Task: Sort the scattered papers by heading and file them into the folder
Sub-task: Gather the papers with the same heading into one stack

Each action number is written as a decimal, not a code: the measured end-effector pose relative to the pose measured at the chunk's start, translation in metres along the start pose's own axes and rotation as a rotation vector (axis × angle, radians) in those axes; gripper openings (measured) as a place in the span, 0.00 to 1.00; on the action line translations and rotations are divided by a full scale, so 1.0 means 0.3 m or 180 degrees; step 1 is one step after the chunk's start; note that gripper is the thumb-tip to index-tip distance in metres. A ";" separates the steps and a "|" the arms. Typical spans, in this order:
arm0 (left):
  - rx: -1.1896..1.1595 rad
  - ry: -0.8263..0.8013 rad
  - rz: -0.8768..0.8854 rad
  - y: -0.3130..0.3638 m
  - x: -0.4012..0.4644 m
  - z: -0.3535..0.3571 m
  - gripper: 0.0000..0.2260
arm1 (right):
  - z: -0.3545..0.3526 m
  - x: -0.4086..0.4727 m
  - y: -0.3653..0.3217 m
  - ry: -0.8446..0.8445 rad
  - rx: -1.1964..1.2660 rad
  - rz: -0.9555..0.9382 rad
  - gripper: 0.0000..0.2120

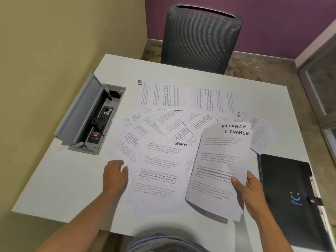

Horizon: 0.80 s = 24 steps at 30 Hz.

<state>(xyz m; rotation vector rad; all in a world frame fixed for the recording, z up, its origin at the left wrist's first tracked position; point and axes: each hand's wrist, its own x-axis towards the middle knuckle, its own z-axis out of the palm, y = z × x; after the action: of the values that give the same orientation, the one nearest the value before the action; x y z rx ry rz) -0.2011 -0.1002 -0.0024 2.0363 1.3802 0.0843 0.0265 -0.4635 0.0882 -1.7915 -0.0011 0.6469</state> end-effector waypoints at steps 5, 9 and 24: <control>0.0532 -0.0098 0.0162 0.051 0.184 -0.020 0.24 | 0.021 -0.002 -0.002 -0.0025 -0.0096 0.0028 0.17; 0.0986 -0.0344 0.0236 0.071 0.326 -0.024 0.32 | 0.048 -0.005 -0.017 0.0015 -0.0154 0.0034 0.14; 0.0696 -0.0717 -0.0177 0.144 0.365 -0.044 0.25 | 0.090 0.009 -0.002 0.0095 -0.0156 0.0114 0.14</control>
<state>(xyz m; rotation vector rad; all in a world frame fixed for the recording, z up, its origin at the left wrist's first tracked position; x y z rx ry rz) -0.1239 -0.0106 -0.0013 2.1064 1.3494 -0.3242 0.0176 -0.4385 0.0829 -1.8520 0.0358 0.6507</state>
